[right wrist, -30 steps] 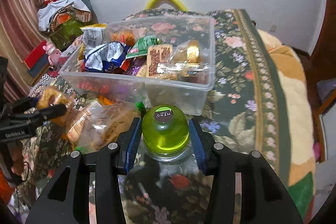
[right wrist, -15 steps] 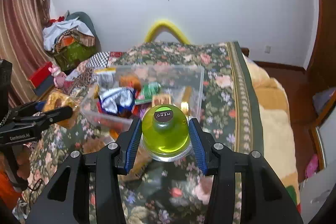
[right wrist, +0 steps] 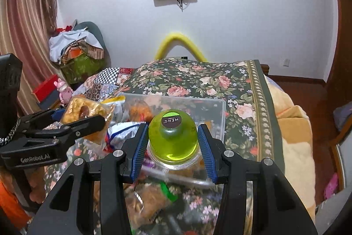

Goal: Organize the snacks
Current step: 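Place the nut bar bag in the box while right tool places the jelly cup, then grasp the wafer bar with left tool while right tool grasps the clear cookie bag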

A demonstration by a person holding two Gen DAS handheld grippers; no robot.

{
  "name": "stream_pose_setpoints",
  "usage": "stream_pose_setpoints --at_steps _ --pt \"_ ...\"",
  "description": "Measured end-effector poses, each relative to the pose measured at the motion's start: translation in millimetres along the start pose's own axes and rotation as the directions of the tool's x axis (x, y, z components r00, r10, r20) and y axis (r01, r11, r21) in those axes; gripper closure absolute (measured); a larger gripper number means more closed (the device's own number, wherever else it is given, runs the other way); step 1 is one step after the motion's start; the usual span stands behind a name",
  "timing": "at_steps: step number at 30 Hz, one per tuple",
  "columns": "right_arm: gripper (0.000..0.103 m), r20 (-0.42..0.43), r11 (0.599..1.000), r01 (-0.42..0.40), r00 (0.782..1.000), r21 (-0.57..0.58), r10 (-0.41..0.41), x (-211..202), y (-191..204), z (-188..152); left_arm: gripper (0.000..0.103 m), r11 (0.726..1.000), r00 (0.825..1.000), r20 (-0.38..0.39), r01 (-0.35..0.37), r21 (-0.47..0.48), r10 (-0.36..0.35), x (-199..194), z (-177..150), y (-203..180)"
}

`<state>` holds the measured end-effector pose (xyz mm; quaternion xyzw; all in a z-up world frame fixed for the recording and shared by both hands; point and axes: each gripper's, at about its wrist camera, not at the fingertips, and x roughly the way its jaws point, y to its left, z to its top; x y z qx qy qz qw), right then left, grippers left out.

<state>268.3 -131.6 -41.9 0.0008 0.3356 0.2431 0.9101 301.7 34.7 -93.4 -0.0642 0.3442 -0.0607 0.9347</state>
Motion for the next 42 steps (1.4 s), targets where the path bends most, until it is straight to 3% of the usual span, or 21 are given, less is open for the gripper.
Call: stream_pose_setpoints --at_steps 11,20,26,33,37,42 --pt "0.060 -0.077 1.000 0.014 0.997 0.004 -0.014 56.9 -16.0 17.6 0.029 1.000 0.998 -0.057 -0.019 -0.007 0.019 57.8 11.0 8.8" --pt "0.059 -0.125 1.000 0.022 0.992 -0.008 -0.023 76.0 -20.7 15.7 0.029 0.998 0.997 -0.060 -0.056 0.012 0.056 74.8 11.8 19.3" --pt "0.059 -0.089 1.000 0.006 0.996 0.016 -0.004 59.7 -23.8 19.6 0.028 1.000 0.999 -0.050 -0.024 -0.018 0.023 61.1 14.0 23.2" --pt "0.058 -0.066 1.000 -0.022 0.998 -0.005 0.022 22.7 -11.2 13.4 0.028 0.999 0.999 -0.031 -0.027 0.038 0.028 23.9 7.4 13.8" --pt "0.043 -0.057 0.999 -0.025 0.998 -0.032 0.023 3.9 1.1 4.2 0.028 0.997 0.999 -0.022 -0.034 0.063 0.035 -0.5 0.2 12.0" --pt "0.039 -0.073 0.998 -0.029 0.997 -0.061 0.024 -11.2 14.9 -15.2 0.027 0.997 0.998 -0.041 -0.037 0.071 0.040 -26.4 -17.8 17.0"
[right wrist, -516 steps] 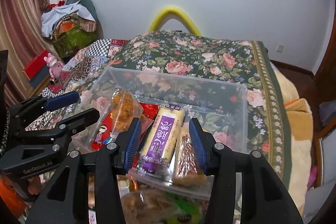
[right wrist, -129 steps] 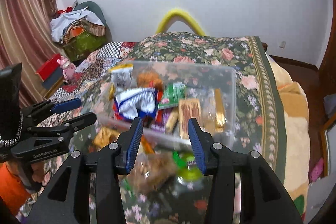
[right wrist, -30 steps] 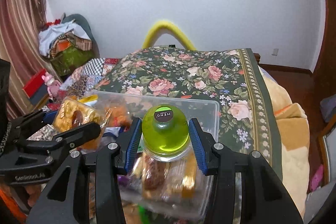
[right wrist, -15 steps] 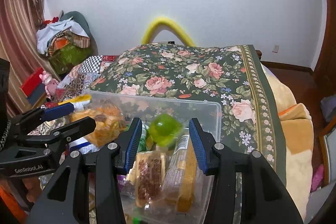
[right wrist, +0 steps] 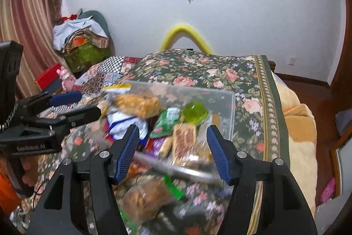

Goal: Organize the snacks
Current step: 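Grasp the wafer bar with left tool while right tool grasps the clear cookie bag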

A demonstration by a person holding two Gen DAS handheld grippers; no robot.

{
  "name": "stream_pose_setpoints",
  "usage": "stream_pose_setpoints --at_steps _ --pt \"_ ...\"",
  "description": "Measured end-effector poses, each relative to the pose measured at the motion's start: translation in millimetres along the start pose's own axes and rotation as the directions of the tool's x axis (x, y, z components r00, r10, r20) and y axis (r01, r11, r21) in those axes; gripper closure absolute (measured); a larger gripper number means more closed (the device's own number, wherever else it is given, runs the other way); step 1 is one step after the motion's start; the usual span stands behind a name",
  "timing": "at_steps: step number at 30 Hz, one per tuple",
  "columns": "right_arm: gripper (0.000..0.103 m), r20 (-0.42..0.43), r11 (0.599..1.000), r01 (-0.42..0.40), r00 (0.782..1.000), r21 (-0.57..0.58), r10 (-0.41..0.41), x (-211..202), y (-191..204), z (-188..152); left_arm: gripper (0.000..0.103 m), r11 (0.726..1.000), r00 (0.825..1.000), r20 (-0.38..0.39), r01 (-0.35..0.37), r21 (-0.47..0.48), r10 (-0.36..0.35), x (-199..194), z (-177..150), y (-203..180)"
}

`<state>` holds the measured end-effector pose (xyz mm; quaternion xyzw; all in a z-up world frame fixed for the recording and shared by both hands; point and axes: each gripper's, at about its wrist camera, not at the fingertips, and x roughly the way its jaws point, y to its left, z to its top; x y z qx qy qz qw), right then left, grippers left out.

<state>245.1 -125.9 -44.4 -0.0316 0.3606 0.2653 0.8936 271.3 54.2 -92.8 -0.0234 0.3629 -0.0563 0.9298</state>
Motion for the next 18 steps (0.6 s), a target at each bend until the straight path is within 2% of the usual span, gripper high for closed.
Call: stream_pose_setpoints --at_steps 10,18 --pt "0.038 -0.131 0.997 -0.034 0.990 0.075 0.043 14.2 6.9 -47.3 0.027 1.000 0.996 -0.085 -0.008 -0.026 0.006 -8.2 -44.6 14.6" --pt "0.037 -0.222 0.995 -0.032 0.974 0.094 0.052 37.9 18.8 -71.0 0.027 1.000 0.985 -0.174 0.014 -0.019 -0.017 9.6 -77.6 12.0"
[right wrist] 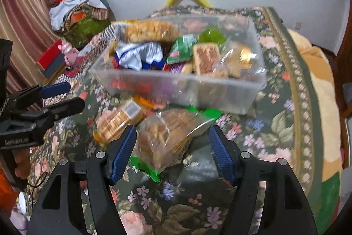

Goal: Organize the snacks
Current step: 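Grasp the wafer bar with left tool while right tool grasps the clear cookie bag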

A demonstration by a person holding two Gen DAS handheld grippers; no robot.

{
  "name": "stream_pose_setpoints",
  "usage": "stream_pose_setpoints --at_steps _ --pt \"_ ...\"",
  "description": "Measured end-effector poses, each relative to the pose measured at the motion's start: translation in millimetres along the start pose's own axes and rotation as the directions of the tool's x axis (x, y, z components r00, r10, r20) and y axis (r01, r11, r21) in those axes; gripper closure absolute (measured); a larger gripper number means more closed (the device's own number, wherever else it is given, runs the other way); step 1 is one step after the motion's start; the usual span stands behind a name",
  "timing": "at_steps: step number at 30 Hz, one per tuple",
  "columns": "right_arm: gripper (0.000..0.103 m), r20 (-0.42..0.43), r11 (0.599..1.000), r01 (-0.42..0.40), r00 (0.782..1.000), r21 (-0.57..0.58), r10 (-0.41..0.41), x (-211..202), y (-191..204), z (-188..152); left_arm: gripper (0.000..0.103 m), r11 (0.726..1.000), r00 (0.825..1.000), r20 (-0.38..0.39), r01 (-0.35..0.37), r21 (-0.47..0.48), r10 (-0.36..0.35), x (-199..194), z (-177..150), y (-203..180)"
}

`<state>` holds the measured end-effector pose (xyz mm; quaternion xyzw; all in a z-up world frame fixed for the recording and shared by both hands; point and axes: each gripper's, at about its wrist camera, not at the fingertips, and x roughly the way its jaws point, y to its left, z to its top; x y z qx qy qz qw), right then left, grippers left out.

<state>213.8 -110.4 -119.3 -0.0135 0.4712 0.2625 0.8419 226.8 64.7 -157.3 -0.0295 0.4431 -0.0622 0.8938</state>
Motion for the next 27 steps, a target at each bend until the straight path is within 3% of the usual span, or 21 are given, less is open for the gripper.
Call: stream_pose_setpoints --at_steps 8,16,24,27 --pt "0.036 -0.059 1.000 -0.028 0.998 0.011 0.029 24.9 0.4 1.0 0.027 1.000 0.999 -0.043 0.021 -0.003 -0.021 20.9 -8.3 -7.4" --pt "0.054 -0.025 0.999 -0.036 0.999 -0.016 0.035 11.4 -2.3 -8.0 0.027 0.999 0.994 -0.096 0.053 -0.011 -0.054 46.6 -10.5 -15.7" --pt "0.057 0.001 1.000 0.003 1.000 0.000 -0.003 -4.5 -14.3 -15.4 0.028 0.999 0.993 -0.112 0.040 -0.024 -0.043 67.5 -6.3 -19.4" --pt "0.057 0.005 1.000 0.010 1.000 0.011 -0.010 -10.4 -17.8 -19.2 0.042 0.999 0.993 -0.115 0.036 -0.006 -0.036 72.5 -5.3 -22.7"
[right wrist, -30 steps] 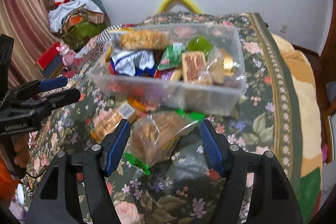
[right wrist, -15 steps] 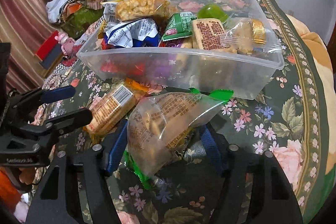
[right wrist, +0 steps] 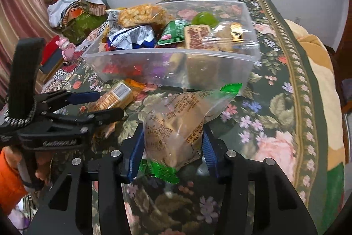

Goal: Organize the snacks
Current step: 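Grasp the wafer bar with left tool while right tool grasps the clear cookie bag, then drop the wafer bar into the box while right tool drops the cookie bag in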

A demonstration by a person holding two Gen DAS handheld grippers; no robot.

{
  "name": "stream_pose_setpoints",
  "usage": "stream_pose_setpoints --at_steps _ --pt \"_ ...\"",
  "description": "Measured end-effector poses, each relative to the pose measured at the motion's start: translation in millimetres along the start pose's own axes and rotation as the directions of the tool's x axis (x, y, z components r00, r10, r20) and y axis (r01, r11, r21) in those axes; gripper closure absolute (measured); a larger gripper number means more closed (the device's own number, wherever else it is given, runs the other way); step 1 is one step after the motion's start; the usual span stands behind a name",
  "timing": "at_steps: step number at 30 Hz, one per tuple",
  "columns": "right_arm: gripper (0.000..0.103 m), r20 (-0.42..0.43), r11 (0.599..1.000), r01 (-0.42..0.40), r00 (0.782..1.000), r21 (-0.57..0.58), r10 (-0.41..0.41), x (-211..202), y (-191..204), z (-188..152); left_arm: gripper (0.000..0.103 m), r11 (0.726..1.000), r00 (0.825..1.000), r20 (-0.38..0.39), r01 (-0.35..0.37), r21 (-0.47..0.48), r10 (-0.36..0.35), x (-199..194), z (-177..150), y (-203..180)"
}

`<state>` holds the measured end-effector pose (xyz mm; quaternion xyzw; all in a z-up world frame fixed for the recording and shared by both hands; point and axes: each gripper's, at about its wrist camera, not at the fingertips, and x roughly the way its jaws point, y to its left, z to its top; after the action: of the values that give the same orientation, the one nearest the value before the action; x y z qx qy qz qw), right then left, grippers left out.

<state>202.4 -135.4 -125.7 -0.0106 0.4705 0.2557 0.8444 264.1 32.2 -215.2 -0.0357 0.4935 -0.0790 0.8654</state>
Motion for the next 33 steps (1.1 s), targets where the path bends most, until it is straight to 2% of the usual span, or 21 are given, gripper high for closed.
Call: stream_pose_setpoints --at_steps 2,4,7,13,20,27,33 --pt "0.057 0.004 1.000 0.004 1.000 0.007 -0.004 -5.0 -1.5 -2.4 0.058 1.000 1.000 -0.003 0.000 0.003 0.000 3.0 -1.1 -2.5" --pt "0.057 0.007 1.000 0.006 1.000 0.008 -0.006 -8.7 -1.6 -3.5 0.069 1.000 1.000 -0.005 0.015 0.003 -0.015 -1.0 -2.4 -2.9" --pt "0.057 0.014 1.000 0.010 1.000 -0.007 -0.010 -14.4 0.8 -4.0 0.069 1.000 1.000 0.019 0.022 0.005 -0.022 -14.5 -5.6 0.7" --pt "0.057 0.059 1.000 0.013 0.998 -0.024 -0.011 -31.0 6.9 4.4 0.069 0.999 0.996 0.087 -0.015 0.047 0.011 -56.8 -8.5 -5.5" --pt "0.057 0.155 0.999 0.029 0.988 -0.039 -0.023 -55.7 12.8 23.3 0.069 0.998 0.984 0.174 0.026 0.050 -0.035 -99.0 7.4 -16.5" --pt "0.057 0.233 0.997 0.066 0.971 -0.050 -0.052 -65.5 8.9 49.2 0.069 0.996 0.973 0.219 0.053 0.077 -0.069 -99.2 43.0 -32.0" --pt "0.057 0.267 0.994 0.089 0.961 -0.055 -0.072 -59.6 -2.4 73.5 0.069 0.993 0.967 0.237 0.073 0.094 -0.094 -79.1 76.3 -46.7"
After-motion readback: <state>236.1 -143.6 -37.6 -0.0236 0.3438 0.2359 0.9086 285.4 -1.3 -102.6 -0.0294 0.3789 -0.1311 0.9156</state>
